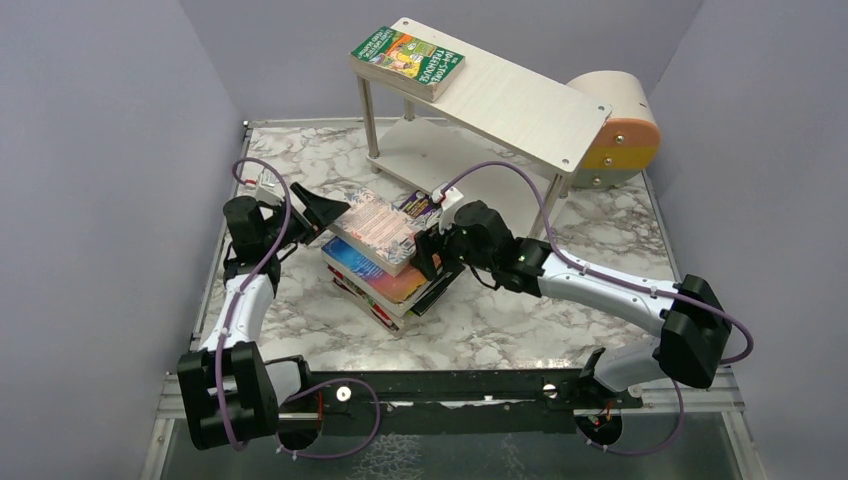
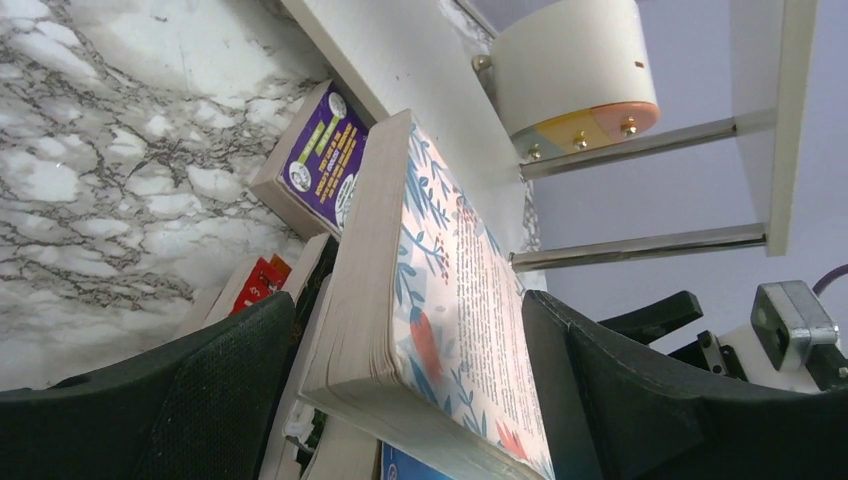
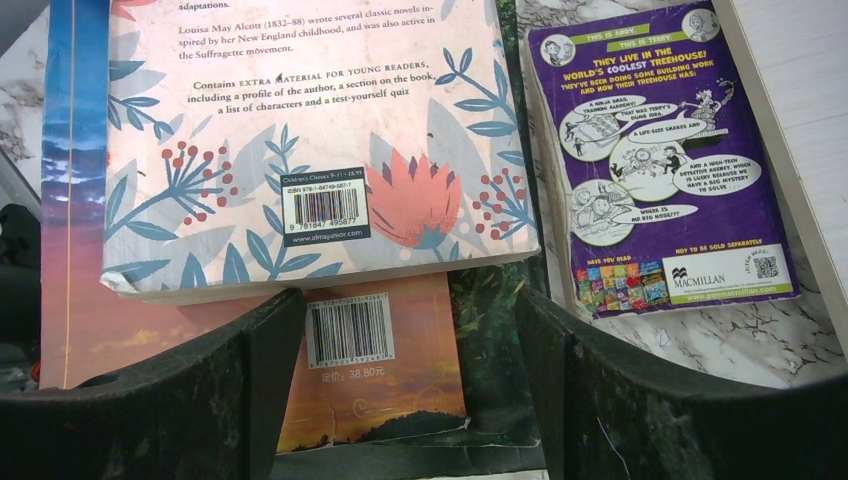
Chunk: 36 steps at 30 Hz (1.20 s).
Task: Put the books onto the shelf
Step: Pick up the book from the center of the board.
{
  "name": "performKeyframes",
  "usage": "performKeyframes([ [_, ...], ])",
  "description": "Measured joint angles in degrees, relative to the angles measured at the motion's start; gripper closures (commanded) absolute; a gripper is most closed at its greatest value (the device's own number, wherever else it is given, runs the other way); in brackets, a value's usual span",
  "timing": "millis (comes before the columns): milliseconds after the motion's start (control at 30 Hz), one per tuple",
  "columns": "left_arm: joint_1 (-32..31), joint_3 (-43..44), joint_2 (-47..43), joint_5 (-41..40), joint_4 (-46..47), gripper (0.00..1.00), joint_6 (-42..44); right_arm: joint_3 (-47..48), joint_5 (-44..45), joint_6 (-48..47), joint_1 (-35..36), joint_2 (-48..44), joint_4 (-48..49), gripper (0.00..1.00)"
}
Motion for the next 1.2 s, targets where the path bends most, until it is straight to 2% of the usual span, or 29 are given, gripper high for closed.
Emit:
performKeyframes([
  [433,0.09,0.00,4.17,2.89,4.55,0.36,-2.34,0.98,-0.48,-0.17,0.00,1.55,1.11,0.24],
  [800,0.11,0.24,6.34,3.10,7.02,0.63,-3.58,1.90,-1.07,-0.22,0.33,2.78,1.64,0.24],
  [1000,0.09,1.49,9.81,3.13,10.86,1.00,-5.97,1.88,-1.07,-0.22,0.33,2.71,1.64,0.24],
  [1200,0.09,2.14,11.91,3.10,14.08,1.00,-8.81,0.26,-0.96,-0.20,0.37,0.48,1.57,0.24],
])
